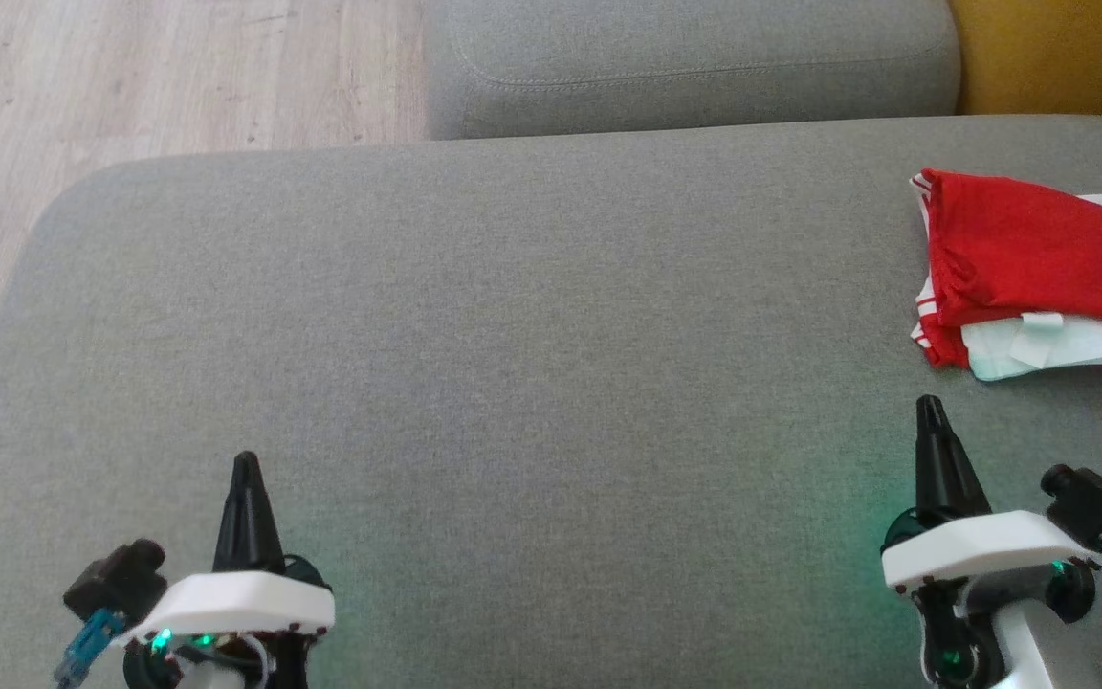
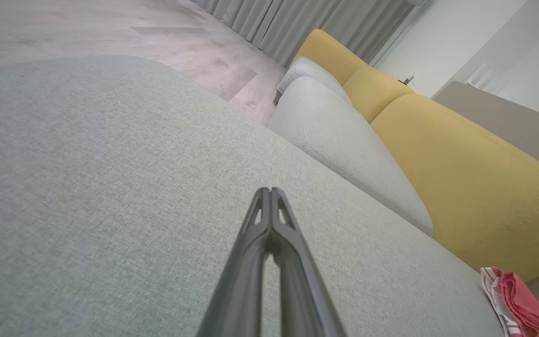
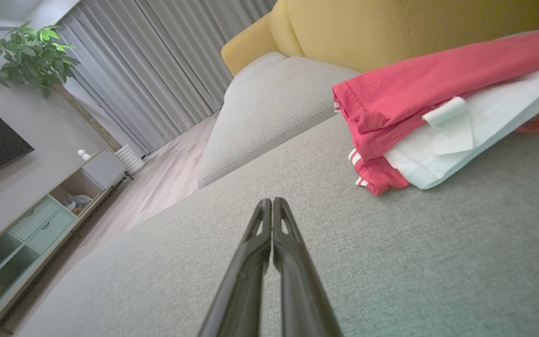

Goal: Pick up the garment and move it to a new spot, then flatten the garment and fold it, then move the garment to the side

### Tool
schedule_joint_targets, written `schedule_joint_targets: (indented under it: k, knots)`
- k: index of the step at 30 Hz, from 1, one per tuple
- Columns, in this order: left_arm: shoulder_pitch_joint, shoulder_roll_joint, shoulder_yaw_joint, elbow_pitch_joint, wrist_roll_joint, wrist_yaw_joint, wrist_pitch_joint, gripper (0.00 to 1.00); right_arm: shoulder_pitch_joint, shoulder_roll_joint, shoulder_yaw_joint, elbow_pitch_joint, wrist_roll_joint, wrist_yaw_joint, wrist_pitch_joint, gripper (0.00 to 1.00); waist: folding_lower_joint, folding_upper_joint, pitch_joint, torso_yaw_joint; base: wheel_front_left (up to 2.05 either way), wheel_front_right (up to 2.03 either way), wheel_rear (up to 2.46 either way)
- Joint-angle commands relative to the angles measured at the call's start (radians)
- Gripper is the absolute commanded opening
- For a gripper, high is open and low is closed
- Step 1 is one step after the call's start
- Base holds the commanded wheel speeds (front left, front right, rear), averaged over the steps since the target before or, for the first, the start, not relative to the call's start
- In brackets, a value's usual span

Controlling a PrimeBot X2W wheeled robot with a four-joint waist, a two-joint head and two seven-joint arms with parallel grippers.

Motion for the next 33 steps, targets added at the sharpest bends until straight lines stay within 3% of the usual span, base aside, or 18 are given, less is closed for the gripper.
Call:
schedule_joint_targets:
  k: [1, 33]
  knots:
    - [-0.040, 0.002, 0.024, -0.039, -0.028, -0.006, 0.010, 0.00, -0.038, -0.002, -0.004, -0.040, 0.034, 0.000, 0.009, 0.00, 0.0000, 0.0000, 0.000, 0.000, 0.00, 0.00, 0.00]
    - [-0.038, 0.005, 0.084, -0.067, -0.327, -0.030, 0.100, 0.00, -0.031, -0.002, -0.048, -0.077, 0.381, 0.000, 0.099, 0.00, 0.0000, 0.0000, -0.008, 0.002, 0.00, 0.00, 0.00]
